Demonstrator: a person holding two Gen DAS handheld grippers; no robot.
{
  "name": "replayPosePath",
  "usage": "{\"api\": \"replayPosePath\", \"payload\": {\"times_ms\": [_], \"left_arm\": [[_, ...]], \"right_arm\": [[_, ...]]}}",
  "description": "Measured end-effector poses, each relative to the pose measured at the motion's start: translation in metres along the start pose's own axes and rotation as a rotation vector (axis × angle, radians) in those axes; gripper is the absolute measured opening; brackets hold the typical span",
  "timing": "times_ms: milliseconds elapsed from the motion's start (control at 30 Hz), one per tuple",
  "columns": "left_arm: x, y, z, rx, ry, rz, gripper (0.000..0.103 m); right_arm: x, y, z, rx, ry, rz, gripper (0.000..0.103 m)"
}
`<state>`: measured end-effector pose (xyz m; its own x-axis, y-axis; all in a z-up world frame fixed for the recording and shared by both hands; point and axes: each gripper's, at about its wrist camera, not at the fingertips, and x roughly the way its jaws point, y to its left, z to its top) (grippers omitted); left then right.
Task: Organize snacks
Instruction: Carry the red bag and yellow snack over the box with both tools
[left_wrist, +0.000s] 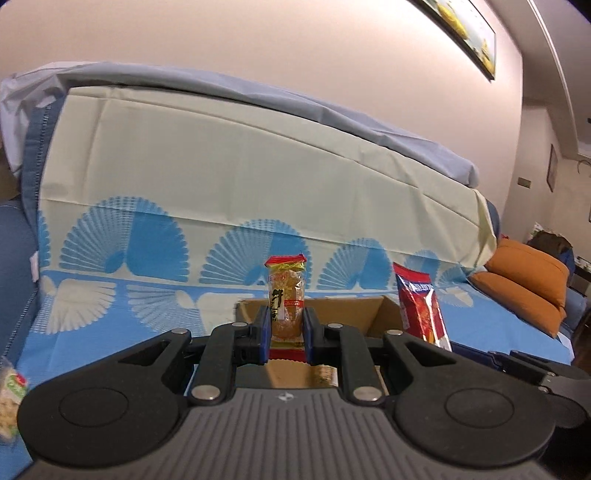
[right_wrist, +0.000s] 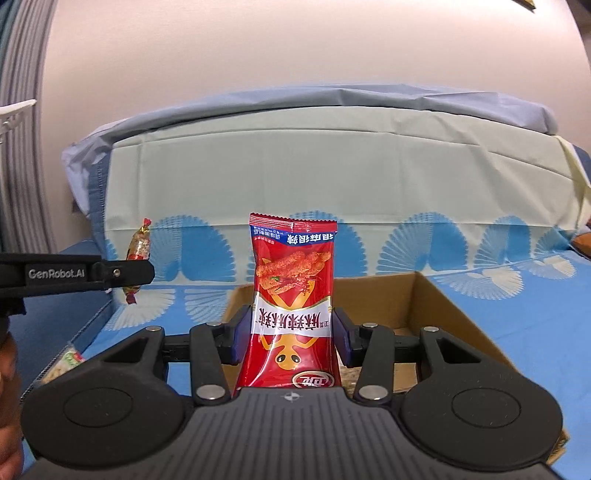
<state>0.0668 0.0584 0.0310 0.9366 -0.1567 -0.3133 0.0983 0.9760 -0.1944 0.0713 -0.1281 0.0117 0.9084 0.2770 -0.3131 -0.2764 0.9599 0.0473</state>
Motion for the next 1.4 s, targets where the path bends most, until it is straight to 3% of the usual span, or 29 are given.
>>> {"api": "replayPosePath", "payload": {"times_ms": [233,467,1400], "left_arm": [[0.011,-0.032,-0.013,0.062,0.025,-0.063,0.019],[0.018,-0.039,-0.020,0.072,0.038,-0.080,0.019],[0.021,-0.038,-0.020,0.057,0.044,-0.089,0.019]], "right_arm": [[0.001,-0.017,-0.002,0.028,0.016,-0.063,0.048],[0.003,-0.028,-0.002,0.046,0.019,-0.101,0.048],[0.007,-0.027,-0.002,0.039,0.030,-0.103,0.048]]}}
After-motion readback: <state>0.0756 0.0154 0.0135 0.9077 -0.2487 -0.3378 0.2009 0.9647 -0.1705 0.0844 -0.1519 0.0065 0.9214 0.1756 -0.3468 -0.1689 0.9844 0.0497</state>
